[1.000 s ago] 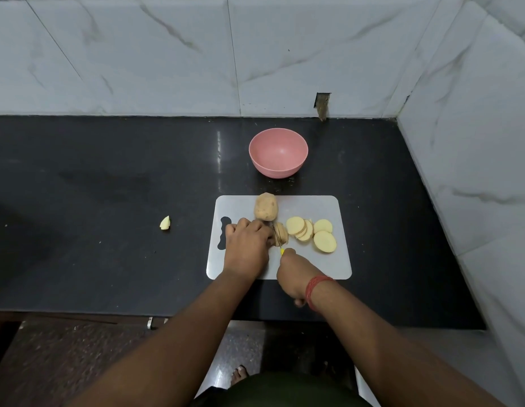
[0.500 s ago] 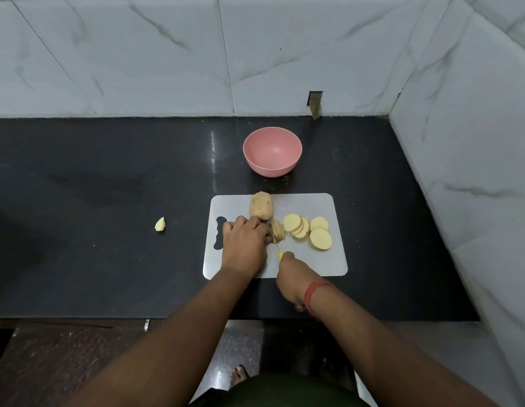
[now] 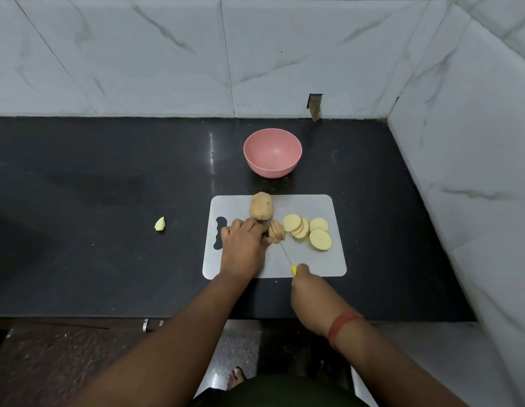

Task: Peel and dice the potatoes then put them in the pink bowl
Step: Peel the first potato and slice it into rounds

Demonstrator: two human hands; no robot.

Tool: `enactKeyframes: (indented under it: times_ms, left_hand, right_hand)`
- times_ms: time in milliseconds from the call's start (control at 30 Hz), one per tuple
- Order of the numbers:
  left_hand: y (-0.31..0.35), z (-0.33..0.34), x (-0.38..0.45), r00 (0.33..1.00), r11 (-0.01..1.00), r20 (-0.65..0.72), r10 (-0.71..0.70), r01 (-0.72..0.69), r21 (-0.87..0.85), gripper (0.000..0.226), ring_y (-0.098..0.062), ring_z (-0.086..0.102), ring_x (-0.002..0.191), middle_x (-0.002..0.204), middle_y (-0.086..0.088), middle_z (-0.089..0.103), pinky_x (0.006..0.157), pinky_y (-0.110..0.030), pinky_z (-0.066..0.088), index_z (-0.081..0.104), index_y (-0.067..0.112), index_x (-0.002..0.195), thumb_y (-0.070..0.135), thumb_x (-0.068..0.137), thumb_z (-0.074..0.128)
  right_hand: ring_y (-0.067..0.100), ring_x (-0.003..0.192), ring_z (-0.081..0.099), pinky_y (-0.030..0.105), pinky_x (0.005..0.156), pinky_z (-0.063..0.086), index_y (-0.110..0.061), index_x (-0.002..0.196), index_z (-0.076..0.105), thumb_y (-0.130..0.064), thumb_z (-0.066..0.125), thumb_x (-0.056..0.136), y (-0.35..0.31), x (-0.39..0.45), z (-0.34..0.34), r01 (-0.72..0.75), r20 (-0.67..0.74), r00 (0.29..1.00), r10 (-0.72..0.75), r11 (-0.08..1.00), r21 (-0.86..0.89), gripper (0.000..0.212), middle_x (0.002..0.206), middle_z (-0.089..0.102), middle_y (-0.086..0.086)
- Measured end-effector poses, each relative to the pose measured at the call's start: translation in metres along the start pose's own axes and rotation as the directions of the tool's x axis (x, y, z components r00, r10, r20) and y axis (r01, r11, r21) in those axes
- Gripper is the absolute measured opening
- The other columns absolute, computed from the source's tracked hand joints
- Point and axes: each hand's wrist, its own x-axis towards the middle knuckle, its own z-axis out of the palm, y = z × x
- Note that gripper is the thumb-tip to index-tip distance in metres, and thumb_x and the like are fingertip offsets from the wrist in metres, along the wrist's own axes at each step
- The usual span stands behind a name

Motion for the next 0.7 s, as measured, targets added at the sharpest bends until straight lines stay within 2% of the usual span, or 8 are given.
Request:
enactKeyframes:
  times_ms: [67,133,233,333,433,500,633,700]
  left_hand:
    - [0.002,0.0,-0.003,0.999,0.998,-0.029,-0.04,0.038,-0.042,0.018,-0.025,0.049,0.099,0.099,0.003,0.061,0.082,-0.036,0.024,0.072,0.025,0.107,0.033,0.093,0.066]
    - [0.002,0.001,-0.003,0.998,0.997,-0.035,-0.061,0.059,-0.041,0.016,-0.025,0.049,0.098,0.097,0.002,0.059,0.081,-0.036,0.023,0.072,0.025,0.105,0.033,0.092,0.066]
    - [0.001,0.001,-0.004,0.998,0.998,-0.02,-0.064,0.063,-0.026,0.017,-0.025,0.049,0.097,0.096,0.003,0.061,0.08,-0.036,0.023,0.074,0.023,0.102,0.035,0.094,0.065]
    - [0.001,0.002,-0.005,0.998,0.998,-0.025,-0.061,0.06,-0.02,0.015,-0.024,0.049,0.092,0.093,0.005,0.062,0.078,-0.035,0.022,0.074,0.023,0.095,0.036,0.093,0.065]
    - [0.001,0.003,-0.007,0.998,0.999,-0.036,-0.045,0.044,-0.018,0.014,-0.023,0.049,0.087,0.089,0.006,0.061,0.076,-0.035,0.02,0.074,0.024,0.09,0.035,0.092,0.066]
    - [0.0,0.004,-0.007,0.999,0.999,-0.042,-0.034,0.034,-0.014,0.013,-0.023,0.049,0.085,0.088,0.007,0.061,0.075,-0.035,0.02,0.074,0.023,0.088,0.035,0.092,0.067]
    - [-0.001,0.005,-0.005,0.999,1.0,-0.046,-0.01,0.009,-0.022,0.013,-0.022,0.048,0.082,0.084,0.008,0.061,0.075,-0.035,0.02,0.074,0.023,0.085,0.033,0.091,0.069]
    - [-0.003,0.007,-0.005,0.999,1.0,-0.046,0.002,-0.003,-0.026,0.013,-0.022,0.049,0.082,0.083,0.008,0.061,0.075,-0.035,0.022,0.074,0.023,0.084,0.033,0.09,0.07]
  right_hand:
    - [0.012,0.057,0.038,0.026,0.047,0.026,-0.003,0.123,0.037,-0.001,0.038,0.093,-0.009,0.01,-0.007,-0.041,-0.052,0.998,0.041,0.999,-0.001,0.03,0.076,0.044,0.003]
    - [0.017,0.065,0.045,0.028,0.053,0.034,-0.002,0.121,0.037,0.0,0.039,0.093,-0.018,0.015,-0.007,-0.025,-0.023,0.999,0.025,1.0,0.0,0.029,0.089,0.055,0.01]
    - [0.017,0.068,0.048,0.028,0.051,0.032,-0.004,0.119,0.038,-0.004,0.043,0.093,-0.02,0.026,-0.006,-0.014,-0.013,1.0,0.014,1.0,0.006,0.026,0.087,0.054,0.006]
    - [0.021,0.076,0.051,0.026,0.047,0.028,-0.004,0.118,0.039,-0.007,0.047,0.095,-0.022,0.033,-0.003,-0.036,-0.017,0.999,0.036,0.999,-0.01,0.025,0.102,0.06,0.011]
    - [0.025,0.087,0.059,0.025,0.046,0.026,-0.005,0.119,0.038,-0.006,0.047,0.094,-0.022,0.038,0.002,-0.064,0.0,0.998,0.064,0.998,-0.011,0.027,0.107,0.061,0.013]
    - [0.025,0.088,0.059,0.025,0.046,0.026,-0.004,0.121,0.037,-0.005,0.046,0.094,-0.023,0.038,0.002,-0.072,0.007,0.997,0.072,0.997,-0.012,0.028,0.104,0.06,0.012]
    - [0.013,0.059,0.042,0.024,0.045,0.024,-0.001,0.124,0.036,-0.002,0.042,0.093,-0.025,0.038,0.001,-0.093,0.024,0.995,0.093,0.996,-0.005,0.031,0.073,0.042,0.001]
    - [0.013,0.058,0.039,0.022,0.048,0.027,-0.001,0.121,0.037,-0.004,0.042,0.095,-0.028,0.037,-0.002,-0.093,0.039,0.995,0.095,0.995,-0.033,0.027,0.072,0.042,0.003]
